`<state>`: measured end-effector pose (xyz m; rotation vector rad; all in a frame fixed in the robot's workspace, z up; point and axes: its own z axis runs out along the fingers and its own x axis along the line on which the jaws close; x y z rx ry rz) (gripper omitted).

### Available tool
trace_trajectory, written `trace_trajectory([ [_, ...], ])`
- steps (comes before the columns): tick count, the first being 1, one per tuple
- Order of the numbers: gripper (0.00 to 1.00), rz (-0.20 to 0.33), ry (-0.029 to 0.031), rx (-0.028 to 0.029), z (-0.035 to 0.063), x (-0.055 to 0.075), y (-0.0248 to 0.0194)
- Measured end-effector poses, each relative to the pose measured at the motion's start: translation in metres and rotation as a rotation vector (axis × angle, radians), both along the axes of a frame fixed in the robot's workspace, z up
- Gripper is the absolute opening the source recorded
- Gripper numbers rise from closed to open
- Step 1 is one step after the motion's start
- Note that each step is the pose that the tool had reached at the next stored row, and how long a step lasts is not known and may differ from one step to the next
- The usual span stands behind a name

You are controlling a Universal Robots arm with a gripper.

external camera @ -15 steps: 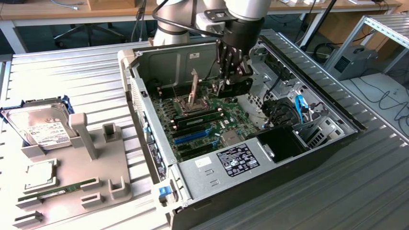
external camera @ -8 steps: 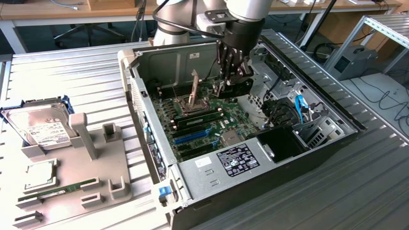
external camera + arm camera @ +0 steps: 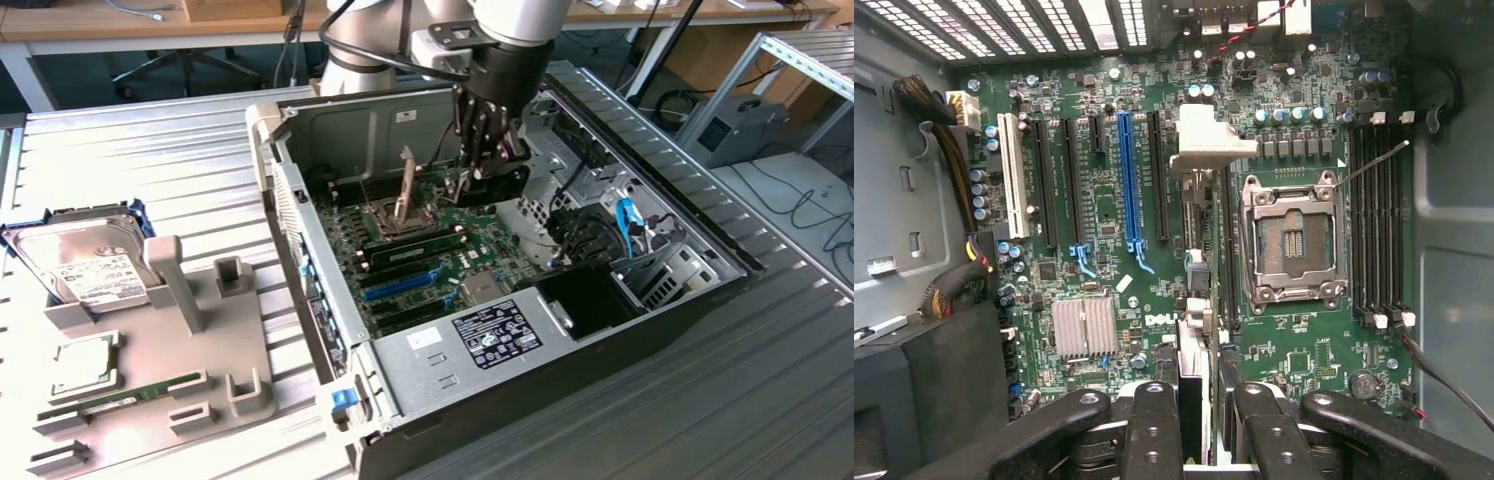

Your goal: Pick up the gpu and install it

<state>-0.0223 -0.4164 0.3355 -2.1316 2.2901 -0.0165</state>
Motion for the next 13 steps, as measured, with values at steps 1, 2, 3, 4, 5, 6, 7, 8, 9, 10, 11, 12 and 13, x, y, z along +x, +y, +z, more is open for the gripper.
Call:
trace_trajectory([
  [1,0.26,0.000,0.0000,0.0000,0.0000,0.0000,-0.0002],
  [2,0.26,0.000,0.0000,0.0000,-0.0001,0.0000,-0.0004],
  [3,0.26,0.000,0.0000,0.0000,-0.0001,0.0000,-0.0005],
  [4,0.26,0.000,0.0000,0.0000,-0.0001,0.0000,-0.0007],
  [5,0.26,0.000,0.0000,0.0000,-0.0002,0.0000,-0.0009],
  [6,0.26,0.000,0.0001,0.0000,-0.0002,0.0000,-0.0012],
  [7,0.26,0.000,0.0000,0.0001,-0.0003,0.0000,-0.0013],
  [8,0.26,0.000,0.0000,0.0000,-0.0003,0.0000,-0.0015],
  [9,0.26,0.000,0.0000,0.0000,-0.0003,0.0000,-0.0017],
  [10,0.26,0.000,0.0000,0.0000,-0.0004,0.0000,-0.0020],
  [11,0.26,0.000,0.0000,0.0000,-0.0004,0.0000,-0.0024],
  [12,0.26,0.000,0.0000,0.0000,-0.0005,0.0000,-0.0026],
  [13,0.26,0.000,0.0000,0.0000,-0.0005,0.0000,-0.0028],
])
